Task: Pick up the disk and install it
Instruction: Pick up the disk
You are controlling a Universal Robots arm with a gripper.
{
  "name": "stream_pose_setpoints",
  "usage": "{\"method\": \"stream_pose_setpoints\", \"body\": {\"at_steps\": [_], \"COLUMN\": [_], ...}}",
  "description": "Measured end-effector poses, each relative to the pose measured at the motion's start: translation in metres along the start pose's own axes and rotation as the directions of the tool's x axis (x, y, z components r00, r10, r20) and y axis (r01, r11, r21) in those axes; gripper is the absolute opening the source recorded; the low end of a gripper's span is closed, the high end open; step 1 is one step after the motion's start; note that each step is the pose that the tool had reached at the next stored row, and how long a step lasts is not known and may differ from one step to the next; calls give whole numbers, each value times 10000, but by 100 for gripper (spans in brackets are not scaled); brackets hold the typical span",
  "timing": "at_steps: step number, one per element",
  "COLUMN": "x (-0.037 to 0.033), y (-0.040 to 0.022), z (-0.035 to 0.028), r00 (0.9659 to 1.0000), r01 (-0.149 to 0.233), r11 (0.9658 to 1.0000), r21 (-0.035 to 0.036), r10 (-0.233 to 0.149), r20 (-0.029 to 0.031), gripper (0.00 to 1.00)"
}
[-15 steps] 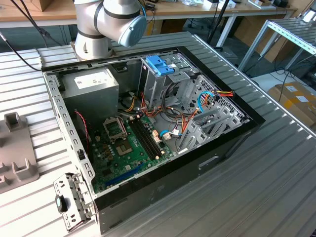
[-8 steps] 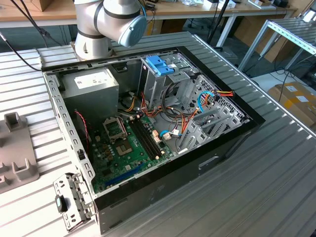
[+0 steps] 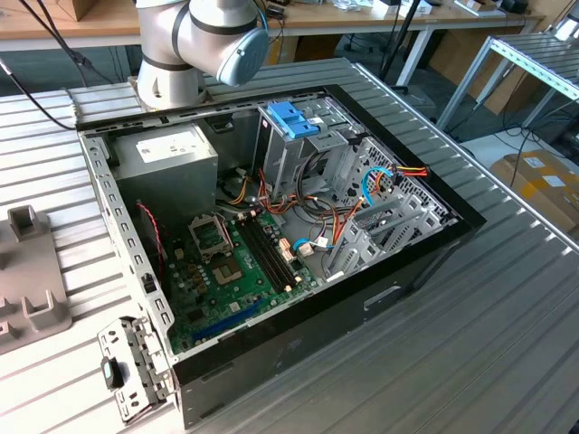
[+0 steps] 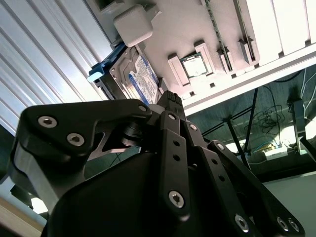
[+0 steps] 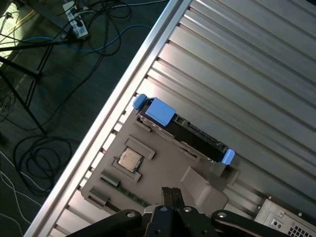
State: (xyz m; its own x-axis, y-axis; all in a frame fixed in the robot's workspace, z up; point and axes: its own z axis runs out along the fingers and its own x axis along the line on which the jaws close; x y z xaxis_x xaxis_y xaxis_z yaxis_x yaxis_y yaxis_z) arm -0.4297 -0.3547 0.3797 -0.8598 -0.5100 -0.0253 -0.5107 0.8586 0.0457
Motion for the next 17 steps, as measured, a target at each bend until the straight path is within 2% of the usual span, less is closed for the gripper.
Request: {"method": "stream_pose_setpoints", "body": {"at_steps": [17], "x": [0], "y": [0], "z": [0], "r00": [9987], "r01": [512], "r11": [9987], "r21": [-14], "r10": [-512], "r20": [-23], "gripper": [11]}}
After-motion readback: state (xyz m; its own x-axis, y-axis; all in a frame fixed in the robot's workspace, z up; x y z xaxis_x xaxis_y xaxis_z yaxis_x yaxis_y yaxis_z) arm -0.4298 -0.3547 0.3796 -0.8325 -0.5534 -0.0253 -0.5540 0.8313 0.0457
